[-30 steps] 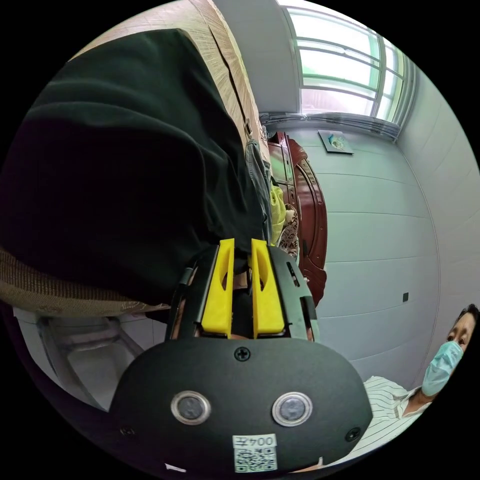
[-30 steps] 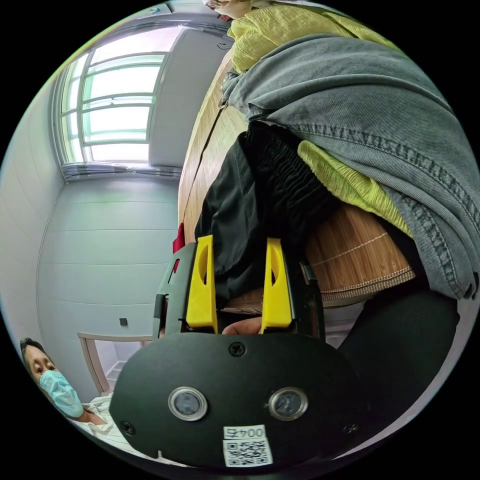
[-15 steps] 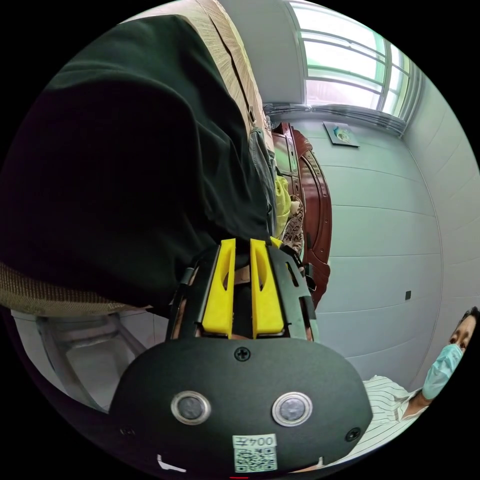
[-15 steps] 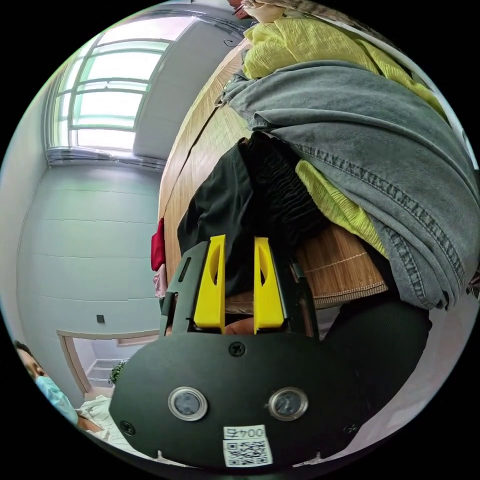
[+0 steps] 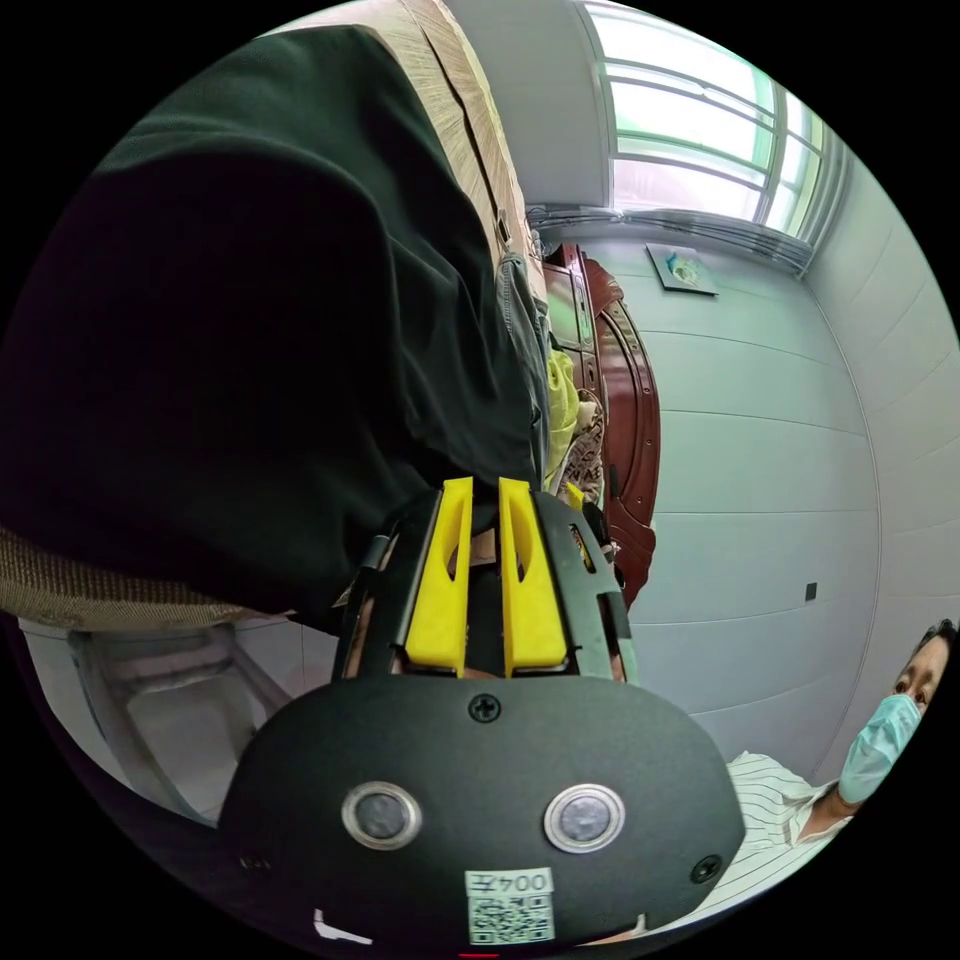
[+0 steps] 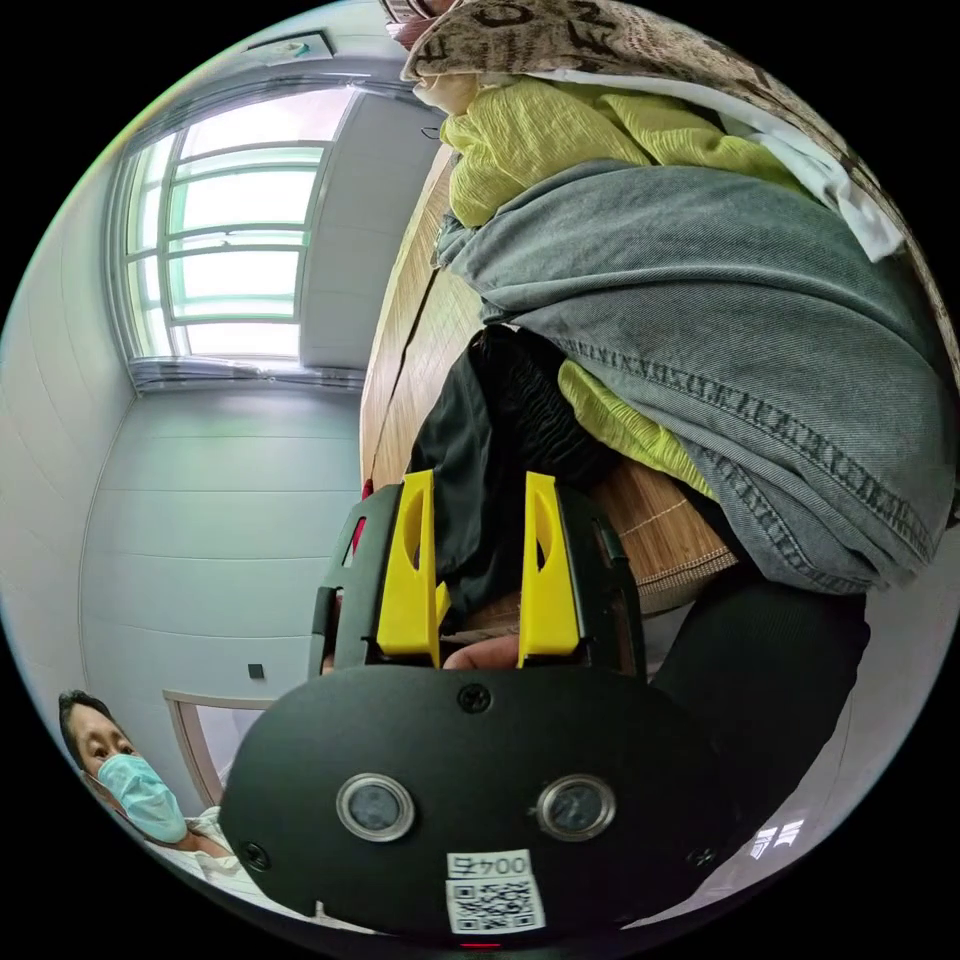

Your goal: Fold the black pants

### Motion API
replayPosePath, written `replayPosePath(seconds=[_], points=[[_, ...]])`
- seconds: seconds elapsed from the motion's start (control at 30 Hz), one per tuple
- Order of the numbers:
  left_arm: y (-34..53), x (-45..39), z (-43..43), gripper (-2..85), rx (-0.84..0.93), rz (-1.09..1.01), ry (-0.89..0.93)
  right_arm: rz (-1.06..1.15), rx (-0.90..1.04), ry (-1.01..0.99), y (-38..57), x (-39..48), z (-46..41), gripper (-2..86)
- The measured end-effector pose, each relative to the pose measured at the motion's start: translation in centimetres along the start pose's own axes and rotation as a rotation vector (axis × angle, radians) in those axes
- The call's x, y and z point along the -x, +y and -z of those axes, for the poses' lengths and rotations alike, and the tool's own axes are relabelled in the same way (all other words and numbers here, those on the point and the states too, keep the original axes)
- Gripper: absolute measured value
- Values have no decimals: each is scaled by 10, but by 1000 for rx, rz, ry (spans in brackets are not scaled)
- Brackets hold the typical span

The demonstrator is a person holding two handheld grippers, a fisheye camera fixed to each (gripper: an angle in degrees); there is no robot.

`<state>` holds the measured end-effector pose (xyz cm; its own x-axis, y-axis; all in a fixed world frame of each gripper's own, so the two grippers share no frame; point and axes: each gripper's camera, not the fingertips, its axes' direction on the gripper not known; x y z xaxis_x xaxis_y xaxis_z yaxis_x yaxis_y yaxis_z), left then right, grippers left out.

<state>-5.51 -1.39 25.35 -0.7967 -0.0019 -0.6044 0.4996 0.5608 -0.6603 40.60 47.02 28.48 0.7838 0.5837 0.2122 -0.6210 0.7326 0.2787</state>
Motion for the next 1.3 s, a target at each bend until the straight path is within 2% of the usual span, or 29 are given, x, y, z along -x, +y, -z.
replayPosePath(seconds=[0.3, 0.6, 0.77, 0.93, 1.03, 1.3], points=[[8, -2, -12, 24, 11, -3, -13, -1, 55, -58, 9, 4, -26, 135], [16, -4, -22, 21, 20, 0, -17, 81, 89, 71, 5, 33, -43, 127], [20, -3, -26, 21, 20, 6, -14, 104, 89, 216, 5, 50, -47, 94], [23, -3, -31, 22, 26, 14, -13, 101, 105, 226, 0, 56, -50, 80], [24, -5, -34, 24, 29, 14, -14, 116, 102, 266, -2, 66, -51, 41], [24, -2, -44, 49, 5, 82, 57, 193, 68, 185, -7, 117, -43, 28]])
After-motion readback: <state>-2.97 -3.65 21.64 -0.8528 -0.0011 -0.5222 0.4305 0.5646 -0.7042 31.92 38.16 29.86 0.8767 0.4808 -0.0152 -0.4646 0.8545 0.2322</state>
